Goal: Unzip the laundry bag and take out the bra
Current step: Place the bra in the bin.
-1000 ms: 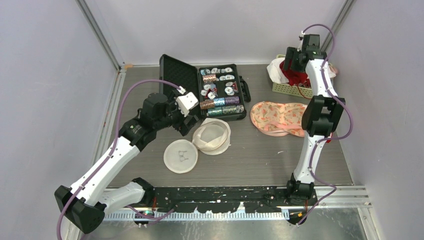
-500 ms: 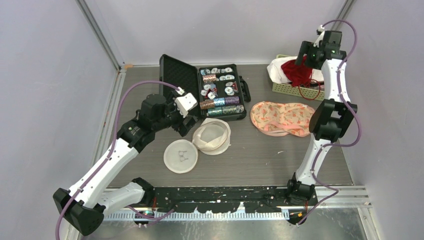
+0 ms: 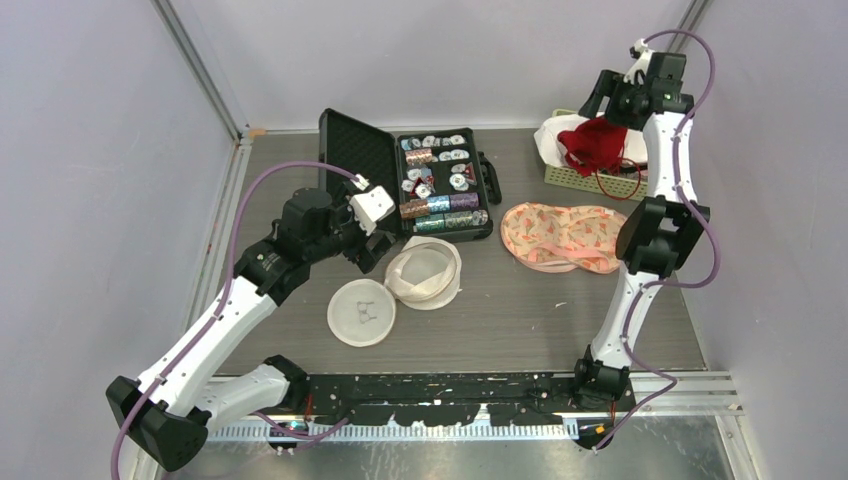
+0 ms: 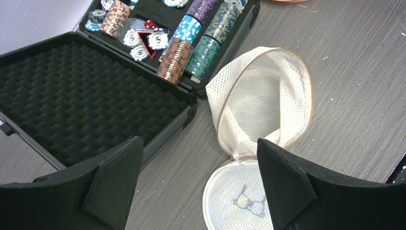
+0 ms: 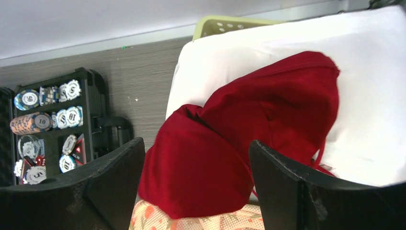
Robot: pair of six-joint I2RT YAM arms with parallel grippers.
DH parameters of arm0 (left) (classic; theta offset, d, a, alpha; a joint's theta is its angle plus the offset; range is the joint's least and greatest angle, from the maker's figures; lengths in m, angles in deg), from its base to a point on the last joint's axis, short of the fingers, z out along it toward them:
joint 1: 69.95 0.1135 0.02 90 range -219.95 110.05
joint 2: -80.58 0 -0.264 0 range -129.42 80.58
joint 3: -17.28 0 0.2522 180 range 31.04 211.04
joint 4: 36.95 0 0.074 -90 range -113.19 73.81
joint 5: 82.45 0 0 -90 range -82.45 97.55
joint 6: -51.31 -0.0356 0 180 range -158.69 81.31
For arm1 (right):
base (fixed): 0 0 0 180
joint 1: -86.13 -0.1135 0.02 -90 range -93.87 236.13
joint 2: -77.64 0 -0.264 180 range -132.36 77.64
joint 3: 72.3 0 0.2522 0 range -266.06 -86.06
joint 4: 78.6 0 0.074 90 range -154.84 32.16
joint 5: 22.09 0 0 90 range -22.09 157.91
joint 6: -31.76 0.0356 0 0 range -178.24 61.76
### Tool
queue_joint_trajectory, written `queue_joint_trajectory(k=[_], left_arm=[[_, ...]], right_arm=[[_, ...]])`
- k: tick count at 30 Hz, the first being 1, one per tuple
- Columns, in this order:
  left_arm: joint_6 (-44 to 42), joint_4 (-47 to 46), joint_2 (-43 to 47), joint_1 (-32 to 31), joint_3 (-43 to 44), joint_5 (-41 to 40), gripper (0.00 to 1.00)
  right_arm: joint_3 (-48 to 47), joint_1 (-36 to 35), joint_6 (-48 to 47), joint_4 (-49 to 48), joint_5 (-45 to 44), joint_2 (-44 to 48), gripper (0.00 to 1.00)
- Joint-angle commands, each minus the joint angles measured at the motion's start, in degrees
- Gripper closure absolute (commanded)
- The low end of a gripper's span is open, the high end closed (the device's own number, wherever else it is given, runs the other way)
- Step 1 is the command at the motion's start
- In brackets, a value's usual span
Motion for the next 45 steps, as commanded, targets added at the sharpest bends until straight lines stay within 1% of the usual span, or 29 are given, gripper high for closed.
queue_joint_trajectory(k=[1, 4, 7, 10, 14, 18, 22, 26, 28, 31, 34, 38, 41, 45], left_arm=[[-0.72, 0.09, 0.85, 0.39, 0.33, 0.51, 0.11], [-0.84, 0.09, 0.7, 0.39, 0.37, 0.66, 0.11], [-1.03, 0.05, 0.26, 0.39, 0.62, 0.85, 0.11], [-1.03, 0.09, -0.09, 0.39, 0.99, 0.89, 0.11], [-1.22, 0.38, 0.07, 0.39, 1.09, 0.81, 0.11], [-1.35, 1.03, 0.6, 0.39, 1.01, 0.27, 0.11], [-1.28, 1.63, 1.28, 0.39, 0.73, -0.06, 0.11], [-1.03, 2.02, 1.9, 0.39, 0.39, -0.12, 0.11], [-0.97, 1.94, 2.0, 0.39, 0.34, -0.13, 0.11], [-0.97, 1.99, 1.92, 0.39, 0.23, 0.22, 0.11], [-0.93, 1.84, 1.78, 0.39, 0.08, 0.72, 0.11], [-0.97, 1.51, 1.42, 0.39, 0.28, 1.12, 0.11], [-1.03, 1.6, 1.4, 0.43, 0.47, 1.06, 0.11], [-1.1, 2.14, 1.97, 0.39, 0.3, 0.87, 0.11]], right_arm=[[-2.36, -0.24, 1.0, 0.32, 0.51, -1.72, 0.17], [-2.35, -0.76, -0.25, -1.88, -4.58, -2.65, 0.19], [-4.19, -1.65, -3.14, -1.7, -9.53, -5.24, 0.21], [-4.21, -2.83, -7.61, -2.09, -14.4, -7.08, 0.21], [-4.36, -3.3, -11.01, -2.21, -17.39, -9.09, 0.23], [-4.06, -3.1, -12.72, -0.86, -15.06, -8.11, 0.23], [-2.01, -2.9, -15.08, -0.25, -11.73, -4.5, 0.21], [-2.35, -3.03, -19.32, 1.96, -9.98, -1.5, 0.2], [-2.27, -3.04, -22.52, 4.3, -7.69, 0.1, 0.19], [-1.12, -3.79, -30.21, 9.37, -2.03, 2.37, 0.18], [0.69, -6.33, -37.85, 12.9, -0.43, 4.17, 0.19], [1.56, -10.58, -46.13, 16.87, -1.63, 4.01, 0.22], [1.27, -13.36, -51.72, 19.35, -4.39, 2.82, 0.24], [-0.08, -16.24, -56.84, 22.23, -9.3, -0.14, 0.24]])
